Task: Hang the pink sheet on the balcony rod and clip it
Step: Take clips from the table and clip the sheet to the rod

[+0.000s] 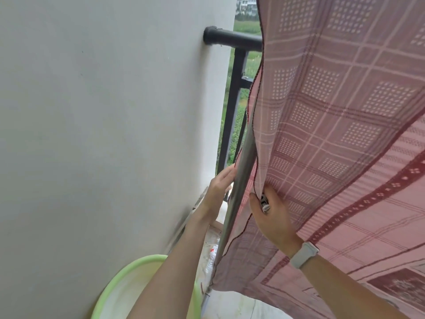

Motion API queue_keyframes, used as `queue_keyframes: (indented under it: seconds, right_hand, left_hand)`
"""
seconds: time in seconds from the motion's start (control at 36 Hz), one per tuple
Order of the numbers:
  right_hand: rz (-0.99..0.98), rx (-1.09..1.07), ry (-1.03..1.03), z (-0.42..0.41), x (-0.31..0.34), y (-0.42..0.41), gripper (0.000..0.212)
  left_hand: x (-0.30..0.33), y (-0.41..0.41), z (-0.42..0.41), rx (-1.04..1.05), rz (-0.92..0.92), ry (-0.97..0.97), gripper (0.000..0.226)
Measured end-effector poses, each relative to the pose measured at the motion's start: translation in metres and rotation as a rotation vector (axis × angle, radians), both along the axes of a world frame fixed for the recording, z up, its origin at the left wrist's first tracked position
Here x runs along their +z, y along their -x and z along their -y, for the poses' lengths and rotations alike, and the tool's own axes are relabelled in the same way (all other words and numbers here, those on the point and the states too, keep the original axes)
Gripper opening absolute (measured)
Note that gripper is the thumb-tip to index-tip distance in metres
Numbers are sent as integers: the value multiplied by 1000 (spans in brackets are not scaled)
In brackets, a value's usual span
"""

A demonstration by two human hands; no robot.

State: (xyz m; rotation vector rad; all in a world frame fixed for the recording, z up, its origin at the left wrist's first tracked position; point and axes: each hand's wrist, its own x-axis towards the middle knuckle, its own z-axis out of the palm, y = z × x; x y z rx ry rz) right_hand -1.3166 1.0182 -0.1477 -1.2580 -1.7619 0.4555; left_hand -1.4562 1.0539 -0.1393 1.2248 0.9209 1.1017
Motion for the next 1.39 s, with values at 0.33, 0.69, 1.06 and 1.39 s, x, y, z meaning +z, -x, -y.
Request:
queue_keyframes:
  seconds: [0.33,0.69,1.06,1.39]
  right_hand:
    - [137,-43,-107,18,-11,22,25]
    - [292,-171,-218,11,8,47,17]
    - [545,-41,-205,13,8,23,42]
    - [439,184,165,31,58,4,46]
  left_hand:
    - [-14,23,1,250,172,88,35]
    - [-10,36,2,210,223,101,18]
    - [29,41,-4,-65,188,-71,32]
    - [29,30,0,141,144,-167,11]
